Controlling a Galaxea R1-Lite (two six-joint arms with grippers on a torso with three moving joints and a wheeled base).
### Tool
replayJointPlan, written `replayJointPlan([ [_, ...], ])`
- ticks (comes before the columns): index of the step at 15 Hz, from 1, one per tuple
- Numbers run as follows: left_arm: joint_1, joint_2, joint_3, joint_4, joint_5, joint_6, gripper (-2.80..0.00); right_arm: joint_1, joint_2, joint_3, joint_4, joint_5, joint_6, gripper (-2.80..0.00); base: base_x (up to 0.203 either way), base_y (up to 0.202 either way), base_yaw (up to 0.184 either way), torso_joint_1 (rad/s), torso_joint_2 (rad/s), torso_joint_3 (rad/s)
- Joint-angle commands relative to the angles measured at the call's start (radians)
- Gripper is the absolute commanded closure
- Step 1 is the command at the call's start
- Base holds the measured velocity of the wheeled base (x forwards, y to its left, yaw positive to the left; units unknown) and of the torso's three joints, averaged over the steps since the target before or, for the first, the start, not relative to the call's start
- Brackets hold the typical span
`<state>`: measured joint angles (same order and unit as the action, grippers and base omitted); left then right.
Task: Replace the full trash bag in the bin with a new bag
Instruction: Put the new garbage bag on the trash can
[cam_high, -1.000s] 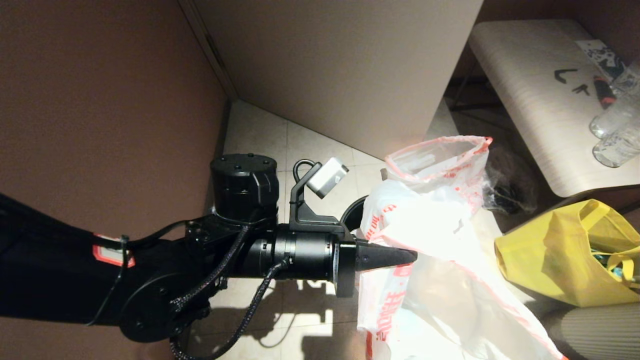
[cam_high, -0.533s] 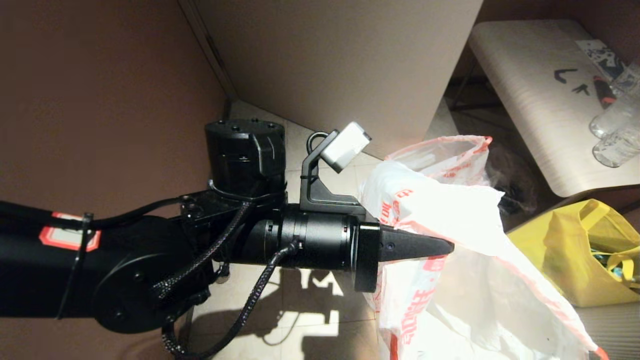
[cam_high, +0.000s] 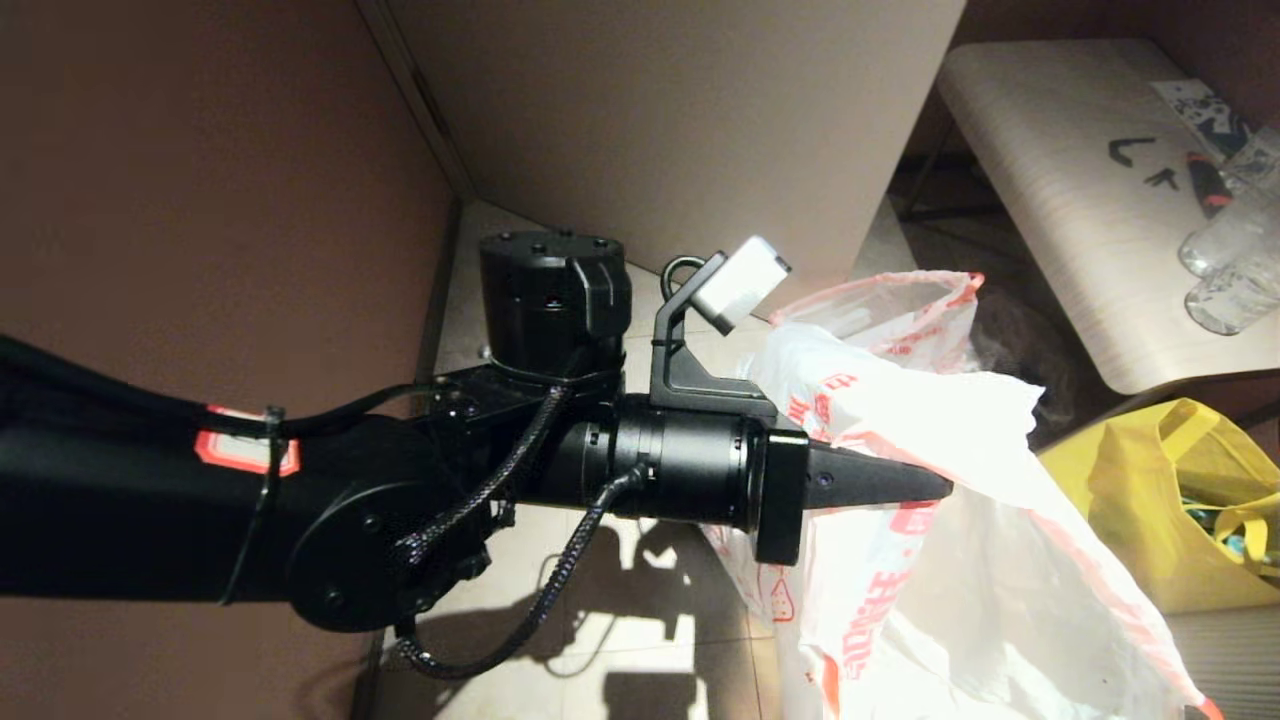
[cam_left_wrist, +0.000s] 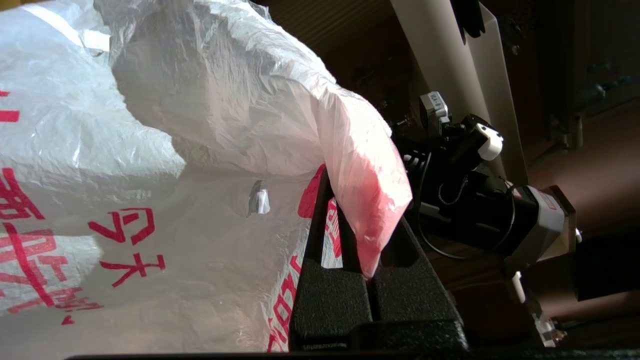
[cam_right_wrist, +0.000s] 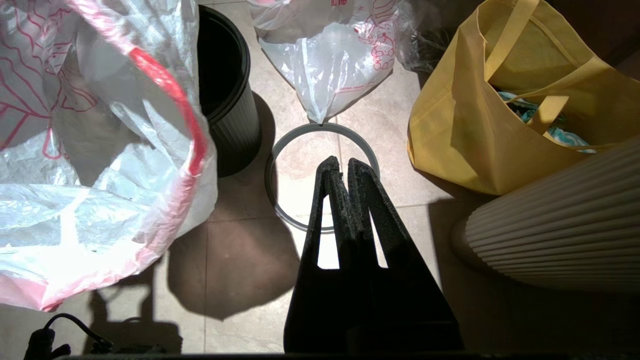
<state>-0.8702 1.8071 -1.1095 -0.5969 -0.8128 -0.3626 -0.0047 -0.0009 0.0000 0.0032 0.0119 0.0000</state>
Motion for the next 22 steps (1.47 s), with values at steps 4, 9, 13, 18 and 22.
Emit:
replayJointPlan([
  [4, 0.028, 0.082, 0.024, -0.061, -0.050, -0.004, 0.00, 0.000, 0.001, 0.000, 0.000, 0.000, 0.000, 0.00, 0.000, 0.000, 0.000, 0.000, 0.00, 0.000],
  [9, 0.191, 0.034, 0.203, -0.221, -0.105, -0.001, 0.00, 0.000, 0.001, 0.000, 0.000, 0.000, 0.000, 0.00, 0.000, 0.000, 0.000, 0.000, 0.00, 0.000],
  [13, 0.289, -0.016, 0.320, -0.276, -0.127, 0.004, 0.00, 0.000, 0.001, 0.000, 0.000, 0.000, -0.002, 0.00, 0.000, 0.000, 0.000, 0.000, 0.00, 0.000],
  [18, 0.321, -0.108, 0.426, -0.276, -0.117, 0.006, 0.00, 0.006, 0.001, 0.000, 0.000, 0.001, -0.013, 0.00, 0.000, 0.000, 0.000, 0.000, 0.00, 0.000],
  [22, 0.367, -0.162, 0.562, -0.271, -0.111, 0.006, 0.00, 0.006, 0.022, -0.041, 0.016, 0.015, -0.122, 0.00, 0.000, 0.000, 0.000, 0.000, 0.00, 0.000],
])
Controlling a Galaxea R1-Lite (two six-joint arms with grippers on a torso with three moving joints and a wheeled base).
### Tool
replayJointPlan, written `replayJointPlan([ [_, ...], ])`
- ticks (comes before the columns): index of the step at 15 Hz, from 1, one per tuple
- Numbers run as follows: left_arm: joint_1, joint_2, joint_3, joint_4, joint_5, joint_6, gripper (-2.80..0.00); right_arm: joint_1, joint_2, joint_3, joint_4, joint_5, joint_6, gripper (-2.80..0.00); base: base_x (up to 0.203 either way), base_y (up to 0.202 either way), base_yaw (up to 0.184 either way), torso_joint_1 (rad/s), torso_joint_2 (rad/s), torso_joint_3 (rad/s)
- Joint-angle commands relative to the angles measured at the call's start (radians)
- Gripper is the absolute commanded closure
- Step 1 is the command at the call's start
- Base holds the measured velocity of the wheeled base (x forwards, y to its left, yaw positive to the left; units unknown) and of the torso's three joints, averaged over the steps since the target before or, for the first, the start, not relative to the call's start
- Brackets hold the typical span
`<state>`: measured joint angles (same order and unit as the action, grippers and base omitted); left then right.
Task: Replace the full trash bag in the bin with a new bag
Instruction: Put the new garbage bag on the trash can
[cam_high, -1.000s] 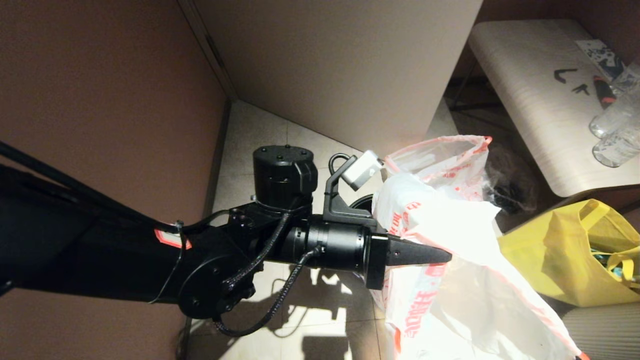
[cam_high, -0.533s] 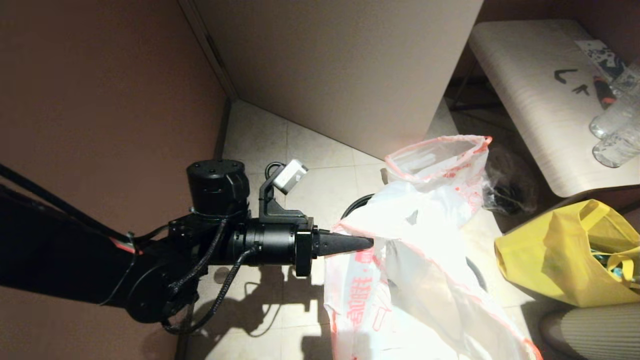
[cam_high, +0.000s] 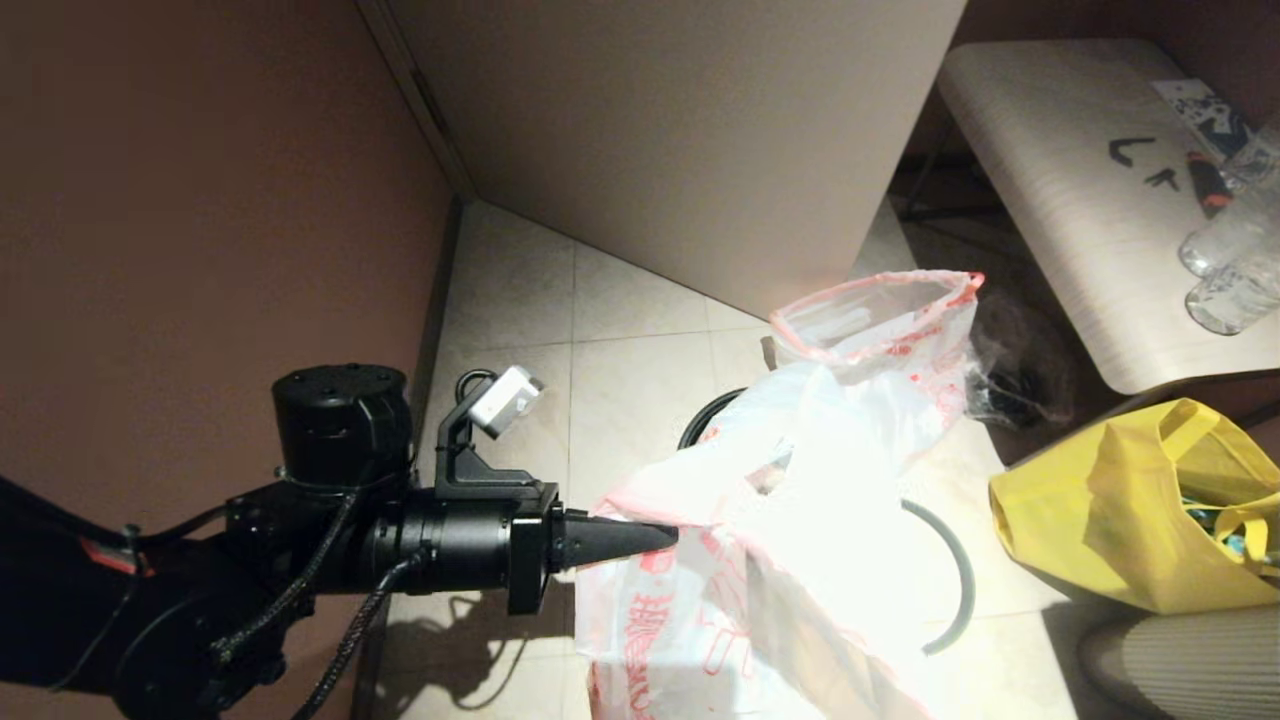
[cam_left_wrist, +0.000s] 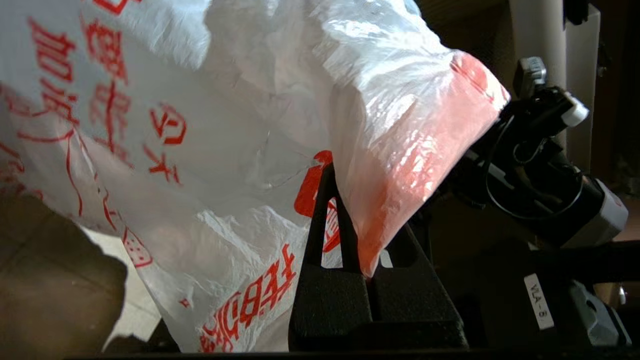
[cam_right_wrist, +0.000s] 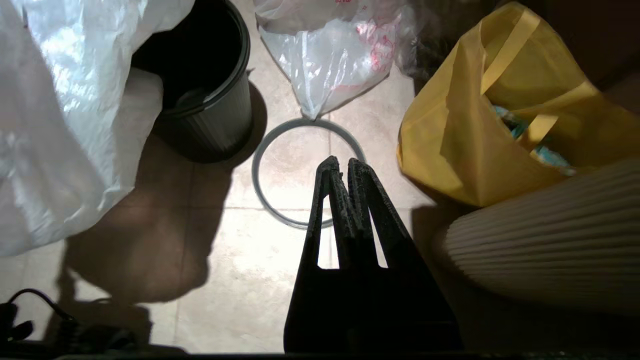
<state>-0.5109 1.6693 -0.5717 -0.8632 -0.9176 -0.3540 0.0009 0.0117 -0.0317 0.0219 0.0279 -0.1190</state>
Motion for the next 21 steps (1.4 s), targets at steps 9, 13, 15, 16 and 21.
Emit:
replayJointPlan([
  [9, 0.038, 0.010, -0.006, 0.029, 0.108, -0.002, 0.00, 0.038, 0.907, -0.458, -0.179, 0.094, 0.147, 0.00, 0.000, 0.000, 0.000, 0.000, 0.00, 0.000],
  [13, 0.041, 0.015, -0.006, 0.064, 0.152, -0.001, 0.00, 0.151, 1.492, -0.660, -0.393, 0.064, 0.301, 0.00, 0.000, 0.000, 0.000, 0.000, 0.00, 0.000],
  [15, 0.047, 0.018, 0.012, 0.064, 0.152, 0.000, 0.00, 0.199, 1.763, -0.809, -0.473, 0.023, 0.349, 0.00, 0.000, 0.000, 0.000, 0.000, 0.00, 0.000],
  [16, 0.051, 0.018, 0.018, 0.064, 0.152, 0.000, 0.00, 0.219, 1.873, -0.895, -0.498, 0.006, 0.368, 0.00, 0.000, 0.000, 0.000, 0.000, 0.00, 0.000],
  [21, 0.061, 0.035, -0.011, 0.063, 0.152, 0.000, 0.00, 0.391, 2.131, -1.163, -0.492, -0.065, 0.469, 0.00, 0.000, 0.000, 0.000, 0.000, 0.00, 0.000],
])
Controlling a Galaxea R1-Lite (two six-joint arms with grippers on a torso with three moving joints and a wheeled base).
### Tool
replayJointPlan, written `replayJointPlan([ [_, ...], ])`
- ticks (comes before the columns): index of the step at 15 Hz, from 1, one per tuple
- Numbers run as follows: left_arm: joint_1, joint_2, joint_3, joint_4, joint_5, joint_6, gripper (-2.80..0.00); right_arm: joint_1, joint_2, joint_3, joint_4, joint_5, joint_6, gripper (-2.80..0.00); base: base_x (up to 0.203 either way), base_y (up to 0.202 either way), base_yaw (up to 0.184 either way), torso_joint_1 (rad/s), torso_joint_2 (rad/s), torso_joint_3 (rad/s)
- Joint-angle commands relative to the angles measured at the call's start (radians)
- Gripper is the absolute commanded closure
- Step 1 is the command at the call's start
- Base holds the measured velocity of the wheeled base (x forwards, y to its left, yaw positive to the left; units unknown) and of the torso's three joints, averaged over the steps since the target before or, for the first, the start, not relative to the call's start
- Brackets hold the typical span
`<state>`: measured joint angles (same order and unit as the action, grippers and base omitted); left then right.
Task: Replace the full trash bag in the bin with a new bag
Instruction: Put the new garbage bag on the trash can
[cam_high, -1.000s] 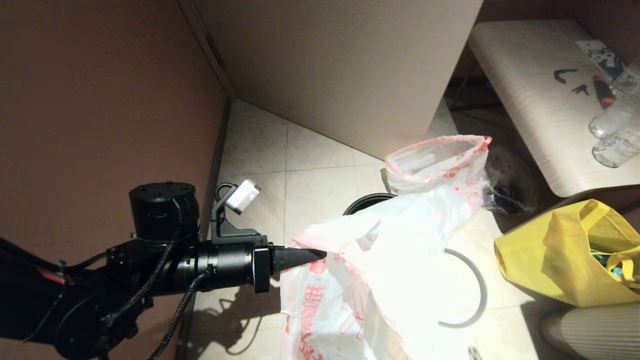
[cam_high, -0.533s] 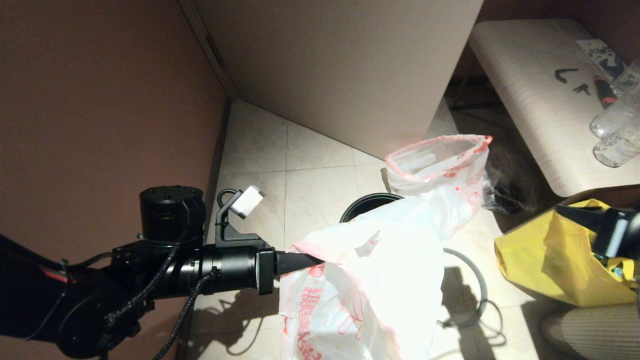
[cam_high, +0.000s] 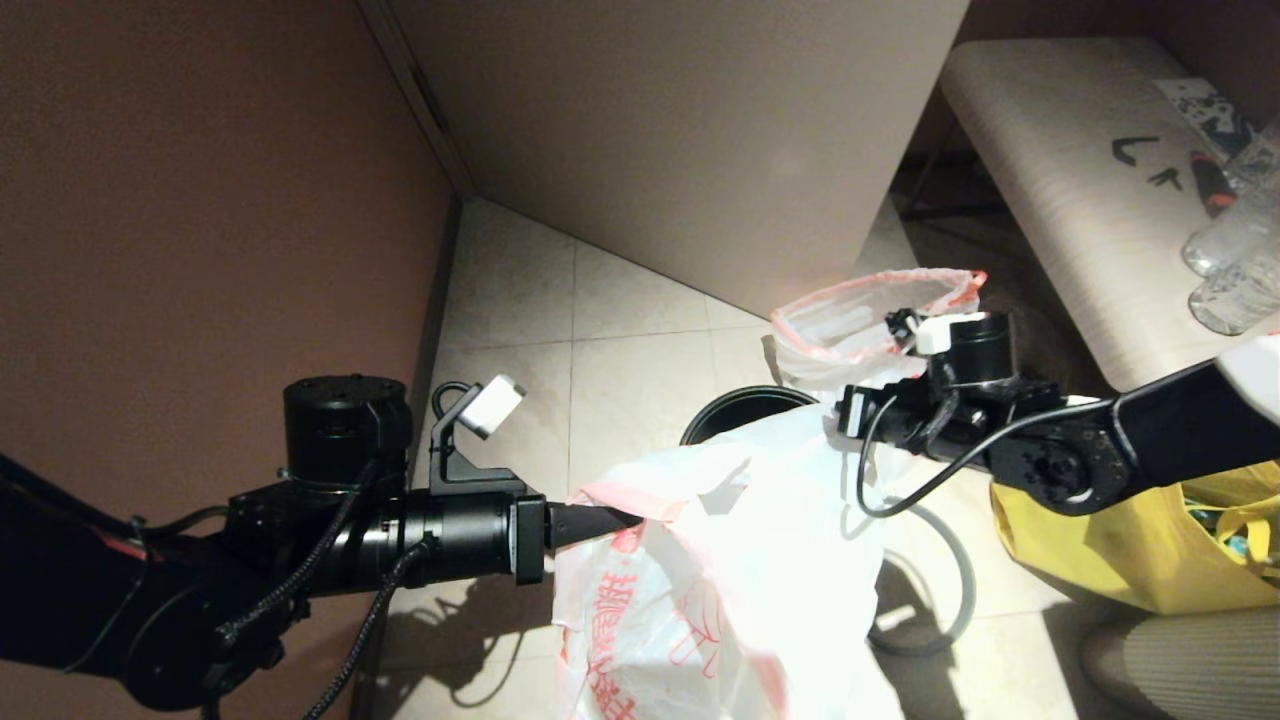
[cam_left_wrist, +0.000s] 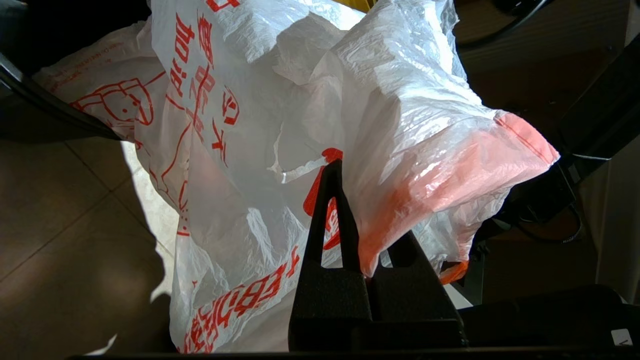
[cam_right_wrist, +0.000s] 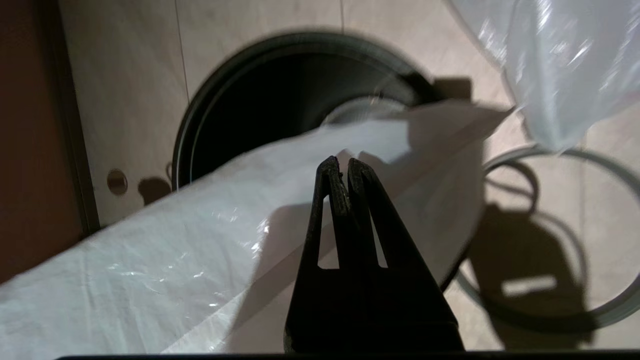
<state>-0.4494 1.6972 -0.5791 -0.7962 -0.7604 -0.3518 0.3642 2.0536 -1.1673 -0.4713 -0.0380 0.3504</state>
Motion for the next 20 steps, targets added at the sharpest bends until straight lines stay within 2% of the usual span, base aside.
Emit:
replayJointPlan([
  [1, 0.003, 0.008, -0.004, -0.005, -0.002, -0.003, 0.00, 0.060, 0.095, -0.029, 0.023, -0.024, 0.030, 0.00, 0.000, 0.000, 0.000, 0.000, 0.00, 0.000],
  [2, 0.011, 0.009, -0.004, -0.005, 0.006, -0.003, 0.00, 0.090, 0.099, -0.025, 0.035, -0.045, 0.057, 0.00, 0.000, 0.000, 0.000, 0.000, 0.00, 0.000],
  [5, 0.026, 0.010, -0.001, -0.005, 0.009, -0.003, 0.00, 0.117, 0.112, 0.003, 0.041, -0.095, 0.070, 0.00, 0.000, 0.000, 0.000, 0.000, 0.00, 0.000],
  [9, 0.029, 0.010, -0.003, -0.006, 0.011, -0.003, 0.00, 0.137, 0.238, -0.012, 0.034, -0.103, 0.081, 0.00, 0.000, 0.000, 0.000, 0.000, 0.00, 0.000],
  [12, 0.028, 0.022, -0.007, -0.016, 0.064, -0.001, 0.00, 0.138, 0.366, -0.115, 0.036, -0.106, 0.082, 0.00, 0.000, 0.000, 0.000, 0.000, 0.00, 0.000],
  [14, 0.028, 0.048, -0.014, -0.040, 0.088, -0.001, 0.00, 0.135, 0.426, -0.221, 0.044, -0.135, 0.081, 0.00, 0.000, 0.000, 0.000, 0.000, 0.00, 0.000],
  [17, 0.028, 0.091, -0.033, -0.076, 0.132, 0.001, 0.00, 0.134, 0.465, -0.385, 0.119, -0.161, 0.075, 0.00, 0.000, 0.000, 0.000, 0.000, 0.00, 0.000],
  [20, 0.022, 0.116, -0.095, -0.078, 0.158, 0.003, 0.00, 0.132, 0.447, -0.398, 0.137, -0.180, 0.053, 0.00, 0.000, 0.000, 0.000, 0.000, 0.00, 0.000],
])
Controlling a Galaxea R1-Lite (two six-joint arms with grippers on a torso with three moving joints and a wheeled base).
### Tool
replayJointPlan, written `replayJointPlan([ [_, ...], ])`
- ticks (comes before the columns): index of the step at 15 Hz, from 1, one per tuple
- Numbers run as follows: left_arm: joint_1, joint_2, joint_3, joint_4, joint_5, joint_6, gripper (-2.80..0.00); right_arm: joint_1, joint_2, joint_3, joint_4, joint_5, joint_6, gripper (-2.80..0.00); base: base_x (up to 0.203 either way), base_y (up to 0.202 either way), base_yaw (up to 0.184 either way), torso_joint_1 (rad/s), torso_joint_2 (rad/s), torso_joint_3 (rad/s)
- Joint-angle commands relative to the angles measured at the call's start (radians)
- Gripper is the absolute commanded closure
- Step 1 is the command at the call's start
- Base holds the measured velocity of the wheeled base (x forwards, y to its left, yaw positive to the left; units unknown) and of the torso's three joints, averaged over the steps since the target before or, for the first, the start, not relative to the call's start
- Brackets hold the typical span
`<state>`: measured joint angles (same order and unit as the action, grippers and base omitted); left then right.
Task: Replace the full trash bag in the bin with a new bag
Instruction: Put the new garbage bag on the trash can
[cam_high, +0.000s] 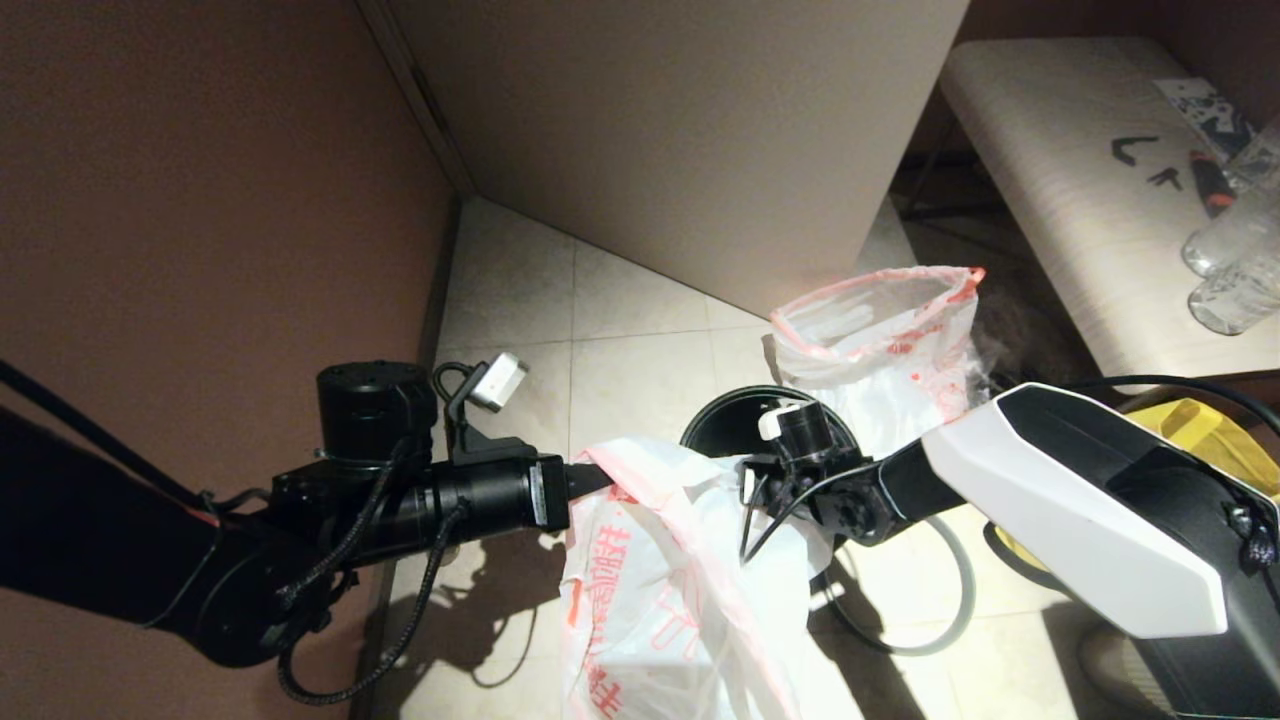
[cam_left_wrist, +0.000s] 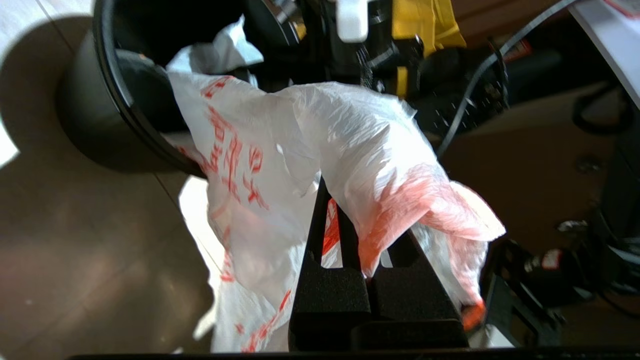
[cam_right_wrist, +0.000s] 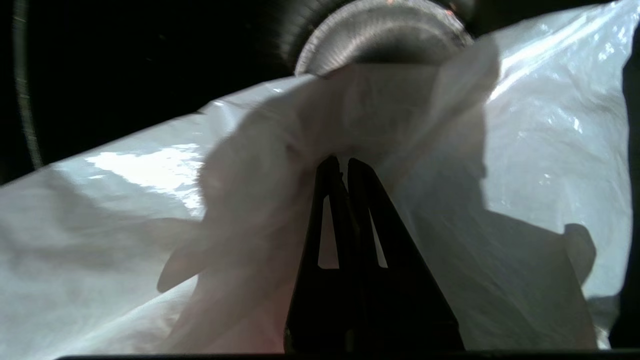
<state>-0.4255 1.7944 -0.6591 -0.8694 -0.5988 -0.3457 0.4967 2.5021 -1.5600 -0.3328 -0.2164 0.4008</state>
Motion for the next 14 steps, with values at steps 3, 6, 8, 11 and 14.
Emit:
replayJointPlan([
  [3, -0.002, 0.055, -0.116, 0.027, 0.006, -0.003, 0.00, -0.019, 0.004, -0.011, 0.003, -0.001, -0.061, 0.00, 0.000, 0.000, 0.000, 0.000, 0.00, 0.000],
  [6, 0.000, 0.079, -0.184, 0.090, 0.014, 0.042, 0.00, -0.037, 0.027, -0.076, 0.011, 0.001, -0.110, 0.00, 0.000, 0.000, 0.000, 0.000, 0.00, 0.000],
  [8, -0.005, 0.100, -0.221, 0.168, 0.078, 0.105, 0.00, -0.052, 0.044, -0.137, 0.073, 0.001, -0.127, 0.00, 0.000, 0.000, 0.000, 0.000, 0.00, 0.000],
  [11, -0.033, 0.153, -0.290, 0.181, 0.143, 0.152, -2.80, -0.077, 0.068, -0.187, 0.107, 0.005, -0.148, 0.00, 0.000, 0.000, 0.000, 0.000, 0.00, 0.000],
  [14, -0.070, 0.096, -0.298, 0.206, 0.182, 0.154, -2.80, -0.091, 0.072, -0.198, 0.131, 0.007, -0.159, 0.00, 0.000, 0.000, 0.000, 0.000, 0.00, 0.000],
])
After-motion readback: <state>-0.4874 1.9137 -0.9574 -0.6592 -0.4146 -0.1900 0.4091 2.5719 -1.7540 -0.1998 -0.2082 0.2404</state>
